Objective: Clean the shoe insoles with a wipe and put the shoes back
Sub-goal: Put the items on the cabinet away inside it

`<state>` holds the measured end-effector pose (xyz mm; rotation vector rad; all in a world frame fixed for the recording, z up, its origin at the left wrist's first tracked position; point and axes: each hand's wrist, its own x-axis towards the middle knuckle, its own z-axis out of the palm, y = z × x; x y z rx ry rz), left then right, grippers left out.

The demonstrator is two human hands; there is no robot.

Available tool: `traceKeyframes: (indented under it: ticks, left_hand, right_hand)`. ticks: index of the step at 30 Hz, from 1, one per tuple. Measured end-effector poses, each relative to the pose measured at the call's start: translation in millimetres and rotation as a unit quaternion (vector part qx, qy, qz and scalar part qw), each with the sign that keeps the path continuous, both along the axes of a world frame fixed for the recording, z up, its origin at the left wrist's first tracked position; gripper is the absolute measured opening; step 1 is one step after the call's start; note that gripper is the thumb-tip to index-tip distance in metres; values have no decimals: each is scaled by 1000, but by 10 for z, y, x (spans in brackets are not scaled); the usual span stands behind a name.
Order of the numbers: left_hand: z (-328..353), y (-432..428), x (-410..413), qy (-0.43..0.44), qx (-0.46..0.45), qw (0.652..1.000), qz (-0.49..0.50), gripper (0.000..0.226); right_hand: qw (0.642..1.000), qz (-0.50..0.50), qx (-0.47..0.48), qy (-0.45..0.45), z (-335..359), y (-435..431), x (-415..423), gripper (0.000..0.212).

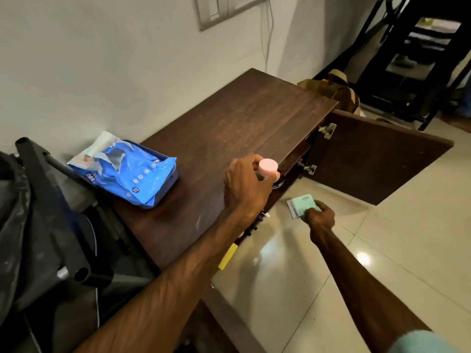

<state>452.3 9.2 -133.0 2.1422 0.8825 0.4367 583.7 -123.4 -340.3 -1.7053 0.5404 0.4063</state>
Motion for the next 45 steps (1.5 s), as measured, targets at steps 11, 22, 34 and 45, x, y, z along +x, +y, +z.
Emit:
traceKeyframes:
  ticks: [11,22,34,45]
  left_hand:
    - [-243,302,-22,-14,21,1000,12,35]
    - [-346,363,-106,-14,28,999,-10,39]
    - [-115,16,-257,1,63,994,-88,37]
    - [67,-215,-313,-3,183,974,-133,42]
  right_hand:
    - [996,34,-77,-2,-659,845,156,43]
    - [988,113,-95,39,-873,980,89,21]
    - [926,195,0,-323,610,136,-416,31]
    - [864,382,130,-300,1815,-128,-603,36]
